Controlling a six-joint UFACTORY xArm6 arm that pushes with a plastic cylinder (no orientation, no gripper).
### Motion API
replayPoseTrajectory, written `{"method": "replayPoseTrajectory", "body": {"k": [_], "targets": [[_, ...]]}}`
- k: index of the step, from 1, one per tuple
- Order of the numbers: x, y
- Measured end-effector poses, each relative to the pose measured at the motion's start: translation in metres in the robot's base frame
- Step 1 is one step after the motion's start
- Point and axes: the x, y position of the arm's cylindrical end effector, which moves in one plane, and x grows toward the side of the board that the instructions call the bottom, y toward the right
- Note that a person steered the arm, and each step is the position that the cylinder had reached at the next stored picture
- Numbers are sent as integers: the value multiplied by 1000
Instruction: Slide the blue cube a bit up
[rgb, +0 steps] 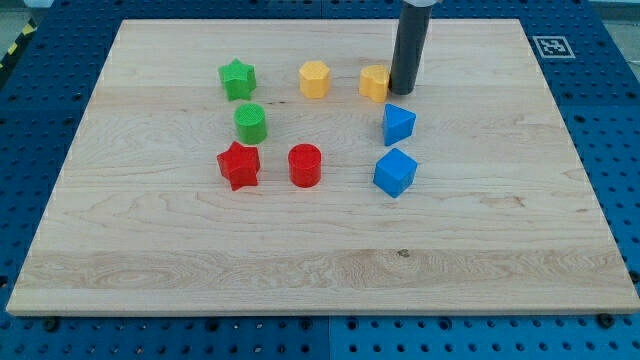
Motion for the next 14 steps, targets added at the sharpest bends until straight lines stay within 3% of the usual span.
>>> {"method": "replayPoseTrajectory", "body": {"k": [2,7,9,10,11,12,13,14], "targets": [[-23,28],[-16,70],[44,121],[120,117],[187,92],[224,26],[224,-30],[222,-31]]}}
